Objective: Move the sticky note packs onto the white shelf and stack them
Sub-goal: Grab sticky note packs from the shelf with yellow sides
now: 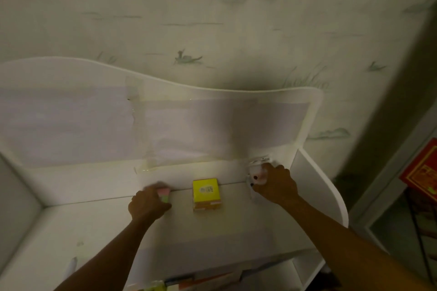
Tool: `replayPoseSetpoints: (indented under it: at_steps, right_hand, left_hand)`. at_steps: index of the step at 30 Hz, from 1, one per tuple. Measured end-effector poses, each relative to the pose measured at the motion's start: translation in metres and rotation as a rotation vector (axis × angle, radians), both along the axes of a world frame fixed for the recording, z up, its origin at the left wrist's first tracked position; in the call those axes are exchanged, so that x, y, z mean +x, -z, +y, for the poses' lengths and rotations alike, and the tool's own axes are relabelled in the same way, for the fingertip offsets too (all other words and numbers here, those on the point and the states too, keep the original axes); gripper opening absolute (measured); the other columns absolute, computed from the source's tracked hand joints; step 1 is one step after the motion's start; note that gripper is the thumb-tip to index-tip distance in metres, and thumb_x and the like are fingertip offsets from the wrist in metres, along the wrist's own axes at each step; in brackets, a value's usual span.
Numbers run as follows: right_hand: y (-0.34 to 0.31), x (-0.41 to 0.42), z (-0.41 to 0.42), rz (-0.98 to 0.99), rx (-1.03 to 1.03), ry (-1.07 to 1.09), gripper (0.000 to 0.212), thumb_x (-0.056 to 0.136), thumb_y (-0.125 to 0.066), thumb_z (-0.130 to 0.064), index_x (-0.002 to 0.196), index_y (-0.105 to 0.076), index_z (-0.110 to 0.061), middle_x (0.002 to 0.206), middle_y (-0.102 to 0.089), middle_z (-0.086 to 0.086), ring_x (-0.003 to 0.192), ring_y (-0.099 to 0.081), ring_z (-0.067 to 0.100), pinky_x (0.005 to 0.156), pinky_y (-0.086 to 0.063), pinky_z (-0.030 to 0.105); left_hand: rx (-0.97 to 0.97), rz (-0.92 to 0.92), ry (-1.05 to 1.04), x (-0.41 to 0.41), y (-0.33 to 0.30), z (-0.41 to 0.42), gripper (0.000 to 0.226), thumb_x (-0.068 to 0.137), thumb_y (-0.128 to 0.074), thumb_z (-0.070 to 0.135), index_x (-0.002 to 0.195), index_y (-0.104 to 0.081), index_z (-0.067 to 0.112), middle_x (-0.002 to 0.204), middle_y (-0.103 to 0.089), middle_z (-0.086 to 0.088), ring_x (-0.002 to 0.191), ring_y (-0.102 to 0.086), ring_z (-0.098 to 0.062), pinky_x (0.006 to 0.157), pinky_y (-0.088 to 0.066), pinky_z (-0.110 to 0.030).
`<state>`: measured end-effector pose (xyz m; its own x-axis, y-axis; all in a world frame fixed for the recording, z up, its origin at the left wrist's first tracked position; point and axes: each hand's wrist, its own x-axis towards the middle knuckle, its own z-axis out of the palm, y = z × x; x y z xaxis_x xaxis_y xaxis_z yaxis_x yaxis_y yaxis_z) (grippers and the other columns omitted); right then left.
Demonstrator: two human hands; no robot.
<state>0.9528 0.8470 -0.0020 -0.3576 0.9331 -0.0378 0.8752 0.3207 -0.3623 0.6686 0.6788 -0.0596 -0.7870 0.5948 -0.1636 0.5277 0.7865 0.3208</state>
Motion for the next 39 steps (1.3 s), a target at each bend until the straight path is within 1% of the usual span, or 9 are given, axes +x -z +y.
replayPoseSetpoints:
  at_steps: [6, 11, 18, 21, 23, 25, 30, 34, 39]
  right_hand:
    - [0.021, -0.015, 0.0, 0.005, -0.026, 0.028, 0.065, 0.077, -0.068, -0.046, 0.132, -0.044, -0.023, 0.128, -0.045, 0.009, 0.119, -0.042, 0.027, 0.089, -0.045, 0.035]
    - [0.036, -0.018, 0.001, -0.001, -0.017, 0.027, 0.062, 0.079, -0.068, -0.043, 0.131, -0.047, -0.019, 0.13, -0.044, 0.011, 0.12, -0.041, 0.029, 0.092, -0.044, 0.036]
    - [0.038, -0.023, 0.001, -0.088, -0.028, 0.013, 0.062, 0.086, -0.061, -0.047, 0.137, -0.041, -0.018, 0.137, -0.039, 0.014, 0.125, -0.034, 0.034, 0.097, -0.042, 0.039]
    - [0.033, -0.021, 0.001, -0.103, -0.045, 0.024, 0.07, 0.084, -0.059, -0.058, 0.14, -0.039, -0.02, 0.141, -0.035, 0.016, 0.129, -0.031, 0.035, 0.103, -0.038, 0.041]
    - [0.021, -0.019, 0.003, -0.129, -0.038, 0.018, 0.071, 0.084, -0.057, -0.061, 0.14, -0.041, -0.02, 0.14, -0.038, 0.015, 0.128, -0.034, 0.034, 0.103, -0.038, 0.043]
    - [0.003, -0.016, 0.005, -0.175, -0.03, -0.022, 0.067, 0.085, -0.054, -0.059, 0.137, -0.044, -0.019, 0.139, -0.043, 0.012, 0.127, -0.041, 0.032, 0.102, -0.04, 0.042]
    - [-0.053, -0.013, -0.003, -0.246, 0.004, -0.184, 0.057, 0.089, -0.053, -0.053, 0.137, -0.047, -0.023, 0.138, -0.051, 0.005, 0.123, -0.051, 0.025, 0.1, -0.042, 0.036]
    - [-0.098, -0.027, -0.022, -0.18, 0.067, -0.343, 0.059, 0.087, -0.056, -0.056, 0.139, -0.043, -0.031, 0.145, -0.045, 0.001, 0.131, -0.045, 0.023, 0.105, -0.038, 0.036]
    - [-0.146, -0.056, -0.052, -0.089, 0.197, -0.525, 0.06, 0.085, -0.06, -0.056, 0.138, -0.044, -0.033, 0.145, -0.046, -0.004, 0.135, -0.041, 0.018, 0.108, -0.035, 0.035]
  left_hand:
    - [-0.007, 0.002, -0.006, -0.002, 0.0, 0.001, 0.07, 0.063, -0.079, 0.051, 0.125, -0.056, 0.026, 0.119, -0.063, -0.005, 0.11, -0.06, -0.025, 0.086, -0.048, -0.032]
    - [-0.016, 0.005, 0.005, 0.0, -0.003, 0.0, 0.072, 0.065, -0.078, 0.053, 0.126, -0.054, 0.022, 0.12, -0.062, -0.008, 0.112, -0.059, -0.027, 0.087, -0.047, -0.033]
    - [-0.052, 0.002, 0.002, 0.006, -0.01, -0.002, 0.071, 0.072, -0.073, 0.053, 0.125, -0.049, 0.013, 0.126, -0.056, -0.012, 0.118, -0.054, -0.03, 0.091, -0.045, -0.035]
    - [-0.013, -0.038, 0.031, 0.004, -0.013, -0.005, 0.075, 0.068, -0.071, 0.063, 0.127, -0.049, 0.022, 0.124, -0.059, -0.008, 0.116, -0.056, -0.029, 0.091, -0.046, -0.037]
    - [0.018, -0.077, 0.073, 0.001, -0.018, -0.007, 0.071, 0.063, -0.068, 0.07, 0.124, -0.051, 0.039, 0.123, -0.062, -0.002, 0.114, -0.058, -0.027, 0.091, -0.048, -0.037]
    - [0.025, -0.097, 0.102, 0.001, -0.027, -0.01, 0.067, 0.061, -0.067, 0.073, 0.122, -0.053, 0.046, 0.125, -0.062, 0.004, 0.115, -0.057, -0.024, 0.093, -0.048, -0.037]
    - [-0.011, -0.024, 0.134, 0.011, -0.075, -0.02, 0.08, 0.076, -0.064, 0.064, 0.139, -0.043, 0.02, 0.139, -0.051, -0.003, 0.128, -0.048, -0.023, 0.1, -0.041, -0.037]
    - [0.002, 0.047, 0.232, 0.012, -0.117, -0.032, 0.081, 0.077, -0.061, 0.065, 0.143, -0.038, 0.024, 0.146, -0.044, 0.002, 0.134, -0.042, -0.019, 0.103, -0.038, -0.037]
    - [0.084, 0.153, 0.283, 0.008, -0.167, -0.061, 0.081, 0.076, -0.064, 0.064, 0.142, -0.039, 0.026, 0.147, -0.042, 0.006, 0.135, -0.04, -0.017, 0.105, -0.037, -0.037]
